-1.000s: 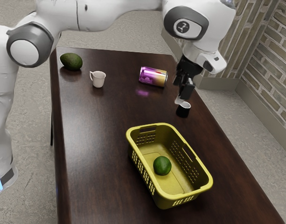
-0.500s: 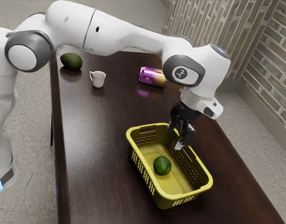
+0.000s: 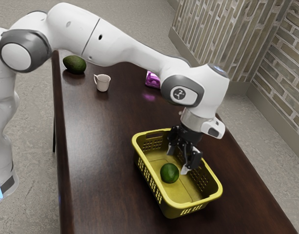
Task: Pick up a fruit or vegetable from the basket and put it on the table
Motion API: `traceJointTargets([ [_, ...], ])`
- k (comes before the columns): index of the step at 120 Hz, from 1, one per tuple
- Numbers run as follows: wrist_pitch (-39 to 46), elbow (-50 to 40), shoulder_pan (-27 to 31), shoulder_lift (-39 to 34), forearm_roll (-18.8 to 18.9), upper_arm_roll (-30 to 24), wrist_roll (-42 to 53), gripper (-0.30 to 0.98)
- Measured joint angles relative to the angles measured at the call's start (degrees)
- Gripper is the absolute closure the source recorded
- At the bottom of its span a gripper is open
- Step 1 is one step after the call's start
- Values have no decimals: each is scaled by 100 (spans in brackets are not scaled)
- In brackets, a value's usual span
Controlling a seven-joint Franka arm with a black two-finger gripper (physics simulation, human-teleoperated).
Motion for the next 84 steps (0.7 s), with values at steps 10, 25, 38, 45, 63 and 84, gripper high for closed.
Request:
traceJointTargets([
  [10,112,-128,5,-27,-7,-4,-121,0],
  [25,262,-262,0,-32,-8,-5,-275,0],
  [38,398,-389,-4,-32,-11,-16,-384,0],
  [45,464,-444,-4,-30,-13,-18,-435,0],
  [63,588,-546,2,3,-15,-19,-548,0],
  [84,704,-645,6,15,-16,-19,-651,0],
])
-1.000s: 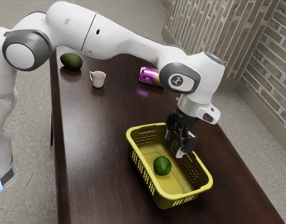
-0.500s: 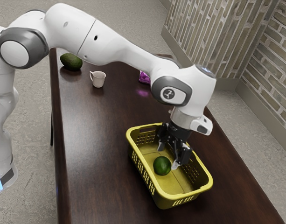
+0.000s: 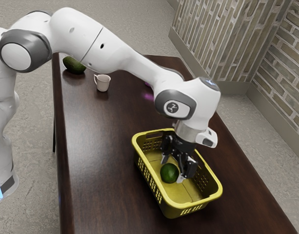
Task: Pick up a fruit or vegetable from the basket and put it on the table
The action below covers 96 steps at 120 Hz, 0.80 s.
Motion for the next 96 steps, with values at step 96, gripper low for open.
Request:
traceJointTargets([
  [96,-533,-62,-210,-903,476,-113,-655,40],
])
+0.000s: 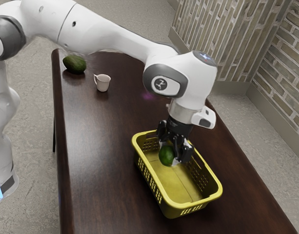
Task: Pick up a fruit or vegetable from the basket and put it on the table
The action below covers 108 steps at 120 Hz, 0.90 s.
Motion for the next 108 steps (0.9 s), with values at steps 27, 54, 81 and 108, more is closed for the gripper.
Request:
traceJointTargets([
  [27,-1311,1128,-242,-344,793,48,-181,39],
  [54,-2232,1445,-582,-328,1270,909,185,39],
  [81,-2425,1441,2439,-164,1337,-134,1059,38],
  [108,-1779,898,4289,194,1316,-387,1934,40],
])
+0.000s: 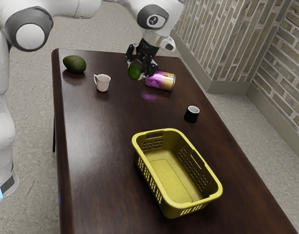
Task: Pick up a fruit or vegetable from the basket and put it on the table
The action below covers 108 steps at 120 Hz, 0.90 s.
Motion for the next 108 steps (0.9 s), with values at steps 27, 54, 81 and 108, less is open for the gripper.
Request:
traceJointTargets([
  [27,414,-173,-789,186,-49,-175,531,39],
  [54,558,-168,-142,375,-123,-432,898,38],
  [81,600,-160,-193,389,-191,-456,1162,8],
  [108,425,1318,-1325,168,-101,-500,1421,1],
])
